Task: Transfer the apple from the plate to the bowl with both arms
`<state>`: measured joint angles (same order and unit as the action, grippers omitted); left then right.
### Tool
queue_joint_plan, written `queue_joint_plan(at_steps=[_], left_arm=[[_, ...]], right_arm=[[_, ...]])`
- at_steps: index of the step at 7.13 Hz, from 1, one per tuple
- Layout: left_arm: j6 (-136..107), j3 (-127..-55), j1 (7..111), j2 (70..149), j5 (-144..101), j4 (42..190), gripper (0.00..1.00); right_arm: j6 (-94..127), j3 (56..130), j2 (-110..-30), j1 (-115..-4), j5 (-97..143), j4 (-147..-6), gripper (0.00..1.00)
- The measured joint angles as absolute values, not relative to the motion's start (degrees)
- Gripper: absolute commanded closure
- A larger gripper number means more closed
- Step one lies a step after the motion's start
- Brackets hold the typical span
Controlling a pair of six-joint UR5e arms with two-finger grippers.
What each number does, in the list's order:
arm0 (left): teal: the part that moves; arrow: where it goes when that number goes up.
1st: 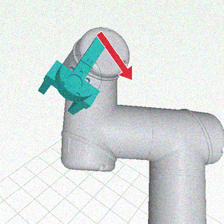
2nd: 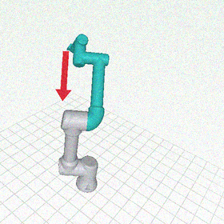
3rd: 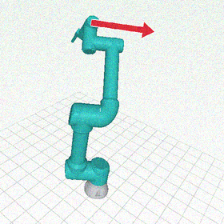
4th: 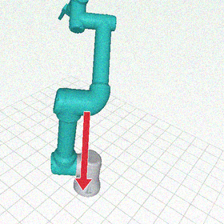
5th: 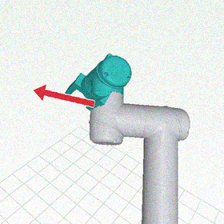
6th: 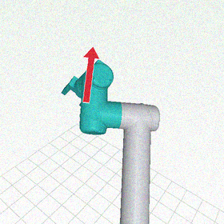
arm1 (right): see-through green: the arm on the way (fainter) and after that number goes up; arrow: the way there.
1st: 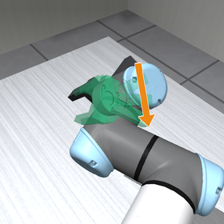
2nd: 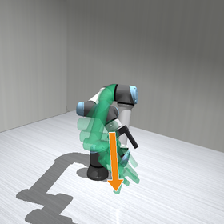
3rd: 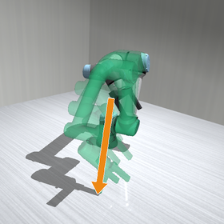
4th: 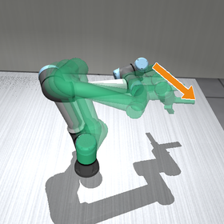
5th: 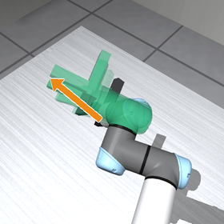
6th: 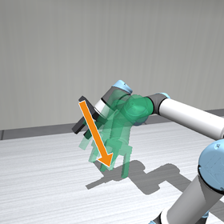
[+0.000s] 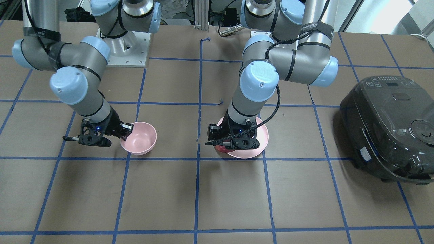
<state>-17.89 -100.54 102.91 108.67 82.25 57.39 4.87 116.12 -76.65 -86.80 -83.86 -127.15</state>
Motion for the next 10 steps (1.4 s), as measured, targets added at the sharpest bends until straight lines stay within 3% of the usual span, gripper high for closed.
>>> queue_joint_plan(at_steps=[3, 4, 5, 10], left_arm=[[-17.5, -100.5, 107.5, 108.1, 83.7, 57.8, 0.98], [-17.6, -100.4, 109.0, 107.9, 83.9, 57.9, 0.98], [-17.4, -100.5, 110.0, 107.6, 84.0, 58.1, 0.98], [-20.0, -99.8, 110.8, 109.0, 83.3, 57.2, 0.99]], right_arm=[[13.7, 115.1, -75.7, -94.1, -83.7, -127.1, 1.00], [14.0, 115.2, -75.3, -94.5, -83.7, -127.0, 0.68], [14.0, 115.2, -75.0, -94.7, -83.7, -127.0, 0.01], [13.3, 113.4, -74.9, -94.2, -85.4, -126.8, 0.00]])
